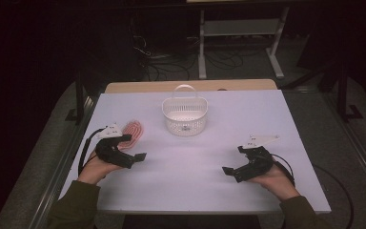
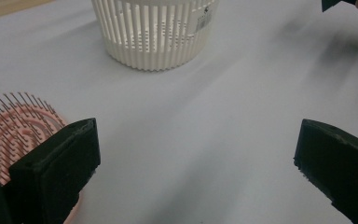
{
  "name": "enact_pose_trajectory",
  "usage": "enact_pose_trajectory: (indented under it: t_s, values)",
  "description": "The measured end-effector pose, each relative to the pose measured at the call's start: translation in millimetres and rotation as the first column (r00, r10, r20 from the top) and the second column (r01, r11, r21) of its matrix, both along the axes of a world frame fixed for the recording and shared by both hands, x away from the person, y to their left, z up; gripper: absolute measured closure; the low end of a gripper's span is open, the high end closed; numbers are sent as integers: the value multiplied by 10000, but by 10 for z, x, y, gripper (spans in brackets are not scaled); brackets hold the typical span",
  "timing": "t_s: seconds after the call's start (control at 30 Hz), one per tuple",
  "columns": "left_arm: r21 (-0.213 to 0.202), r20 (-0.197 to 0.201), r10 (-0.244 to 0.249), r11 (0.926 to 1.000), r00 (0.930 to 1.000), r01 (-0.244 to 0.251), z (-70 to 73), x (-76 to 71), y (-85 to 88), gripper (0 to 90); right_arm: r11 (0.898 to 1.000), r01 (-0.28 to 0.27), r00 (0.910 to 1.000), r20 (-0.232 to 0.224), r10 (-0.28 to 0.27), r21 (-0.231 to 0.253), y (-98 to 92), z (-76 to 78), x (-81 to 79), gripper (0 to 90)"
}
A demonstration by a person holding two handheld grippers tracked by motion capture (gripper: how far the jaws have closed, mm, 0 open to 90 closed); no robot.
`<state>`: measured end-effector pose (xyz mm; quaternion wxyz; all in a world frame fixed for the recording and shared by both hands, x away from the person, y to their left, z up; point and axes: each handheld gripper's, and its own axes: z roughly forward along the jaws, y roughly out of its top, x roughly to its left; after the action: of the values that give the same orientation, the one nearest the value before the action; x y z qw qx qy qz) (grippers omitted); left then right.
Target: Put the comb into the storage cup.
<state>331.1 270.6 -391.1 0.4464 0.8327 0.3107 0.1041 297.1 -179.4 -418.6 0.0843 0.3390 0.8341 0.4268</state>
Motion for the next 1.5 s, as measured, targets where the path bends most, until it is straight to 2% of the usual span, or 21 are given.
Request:
enact_pose_trajectory:
  t_s: [0.73,1.0,1.5]
  values:
    - [6,195,180,9998,9996,-181,130,152,-27,3,10000,53,10000,-1,-53,34,-16,5,2,0]
    - [144,248,160,9998,9996,-164,175,222,-40,3,10000,65,10000,14,-65,61,-19,3,4,0]
    - [200,342,524,9984,9980,-531,147,319,26,3,9999,88,10000,11,-88,88,-22,8,1,0]
